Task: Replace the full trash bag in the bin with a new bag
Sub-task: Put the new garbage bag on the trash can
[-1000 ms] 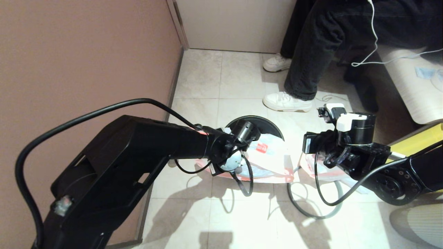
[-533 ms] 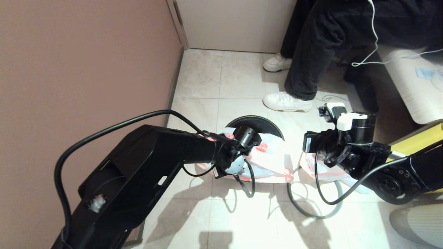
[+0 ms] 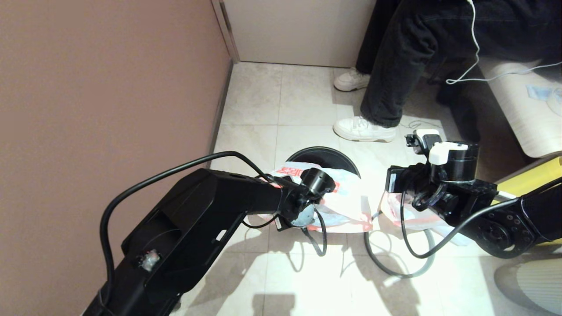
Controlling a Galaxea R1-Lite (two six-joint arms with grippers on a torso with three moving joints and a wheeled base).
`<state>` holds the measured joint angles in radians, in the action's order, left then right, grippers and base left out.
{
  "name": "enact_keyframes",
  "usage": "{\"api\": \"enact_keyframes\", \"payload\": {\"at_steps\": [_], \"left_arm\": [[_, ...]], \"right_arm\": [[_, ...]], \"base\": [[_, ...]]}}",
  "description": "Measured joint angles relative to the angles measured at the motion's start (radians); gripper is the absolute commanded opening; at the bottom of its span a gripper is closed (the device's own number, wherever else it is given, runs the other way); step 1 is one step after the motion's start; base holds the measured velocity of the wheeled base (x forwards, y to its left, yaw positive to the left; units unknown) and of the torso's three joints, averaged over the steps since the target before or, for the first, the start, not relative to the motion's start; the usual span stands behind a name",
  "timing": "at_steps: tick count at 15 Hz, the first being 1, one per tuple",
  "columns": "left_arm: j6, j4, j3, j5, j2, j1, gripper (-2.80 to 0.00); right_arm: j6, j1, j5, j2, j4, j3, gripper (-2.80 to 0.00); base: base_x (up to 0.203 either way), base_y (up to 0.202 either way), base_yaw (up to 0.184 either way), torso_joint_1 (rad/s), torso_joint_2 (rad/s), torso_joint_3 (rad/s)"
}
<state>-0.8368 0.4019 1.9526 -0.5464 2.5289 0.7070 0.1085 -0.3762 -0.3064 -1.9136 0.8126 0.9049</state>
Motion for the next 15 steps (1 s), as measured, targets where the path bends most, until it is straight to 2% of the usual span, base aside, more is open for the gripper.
{"api": "enact_keyframes", "payload": {"at_steps": [6, 8, 10, 12, 15], "left_arm": [[0.004, -0.069, 0.001, 0.002, 0.004, -0.001, -2.80], [0.000, -0.063, -0.001, -0.001, 0.004, -0.007, -2.80], [0.003, -0.066, 0.000, -0.001, 0.002, -0.005, -2.80], [0.003, -0.066, 0.000, 0.000, -0.002, -0.007, -2.80], [0.002, -0.064, 0.000, -0.002, -0.022, -0.025, -2.80]], "right_arm": [[0.007, -0.001, 0.009, 0.004, -0.004, 0.000, -2.80], [0.044, -0.005, 0.044, 0.019, -0.048, 0.000, -2.80], [0.102, -0.018, 0.100, 0.062, -0.166, 0.017, -2.80], [0.155, -0.024, 0.177, 0.129, -0.346, 0.053, -2.80], [0.155, -0.085, 0.281, 0.202, -0.622, 0.085, -2.80]], "base": [[0.000, 0.000, 0.000, 0.000, 0.00, 0.000], [0.000, 0.000, 0.000, 0.000, 0.00, 0.000], [0.000, 0.000, 0.000, 0.000, 0.00, 0.000], [0.000, 0.000, 0.000, 0.000, 0.00, 0.000], [0.000, 0.000, 0.000, 0.000, 0.00, 0.000]]}}
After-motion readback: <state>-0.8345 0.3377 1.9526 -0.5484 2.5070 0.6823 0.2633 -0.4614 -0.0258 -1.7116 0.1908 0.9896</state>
